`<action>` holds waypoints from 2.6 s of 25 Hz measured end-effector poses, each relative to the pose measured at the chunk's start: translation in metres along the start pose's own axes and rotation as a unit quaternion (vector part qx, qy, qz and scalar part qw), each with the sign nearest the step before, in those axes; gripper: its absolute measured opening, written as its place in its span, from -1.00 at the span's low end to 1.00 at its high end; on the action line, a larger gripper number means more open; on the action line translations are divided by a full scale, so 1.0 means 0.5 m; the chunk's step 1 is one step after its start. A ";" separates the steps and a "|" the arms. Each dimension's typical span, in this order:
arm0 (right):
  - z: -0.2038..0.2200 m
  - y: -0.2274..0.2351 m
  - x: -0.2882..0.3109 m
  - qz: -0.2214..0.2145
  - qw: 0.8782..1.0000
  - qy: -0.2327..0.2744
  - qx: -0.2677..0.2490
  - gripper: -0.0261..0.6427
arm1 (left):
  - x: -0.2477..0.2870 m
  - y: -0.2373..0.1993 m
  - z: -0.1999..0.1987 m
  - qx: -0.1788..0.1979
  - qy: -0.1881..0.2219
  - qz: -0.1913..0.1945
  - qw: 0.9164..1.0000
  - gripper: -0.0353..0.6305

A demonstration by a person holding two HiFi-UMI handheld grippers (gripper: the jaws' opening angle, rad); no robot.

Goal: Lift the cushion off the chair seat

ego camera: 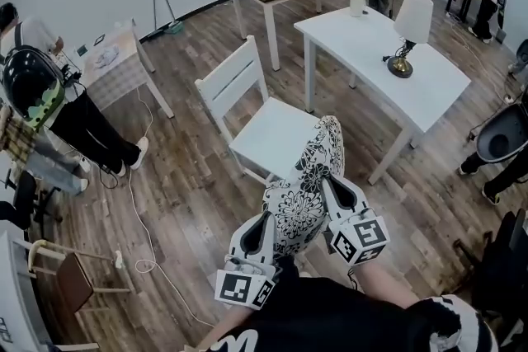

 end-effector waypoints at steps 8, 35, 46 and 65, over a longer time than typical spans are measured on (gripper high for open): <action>-0.019 -0.027 -0.023 -0.008 1.000 0.008 0.004 -0.82 | -0.025 0.016 -0.015 -0.003 0.004 0.003 1.000 -0.88; 0.010 -0.223 -0.192 -0.014 1.000 0.009 0.026 -0.82 | -0.303 0.039 -0.020 -0.008 -0.001 -0.023 1.000 -0.88; -0.002 -0.358 -0.373 0.001 0.998 0.049 0.034 -0.82 | -0.496 0.112 -0.059 0.013 0.007 0.003 1.000 -0.88; 0.019 -0.396 -0.493 0.001 0.999 0.034 0.016 -0.82 | -0.569 0.175 -0.059 -0.004 0.017 0.019 1.000 -0.88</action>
Point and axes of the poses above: the fingertips, and each gripper's own axes: x forward along the fingers, y to its right, z out of its underside, the point moved 1 cm from there along -x, backward along the fingers, and after that the axes turned 4 degrees about z, right-handed, at the moved point
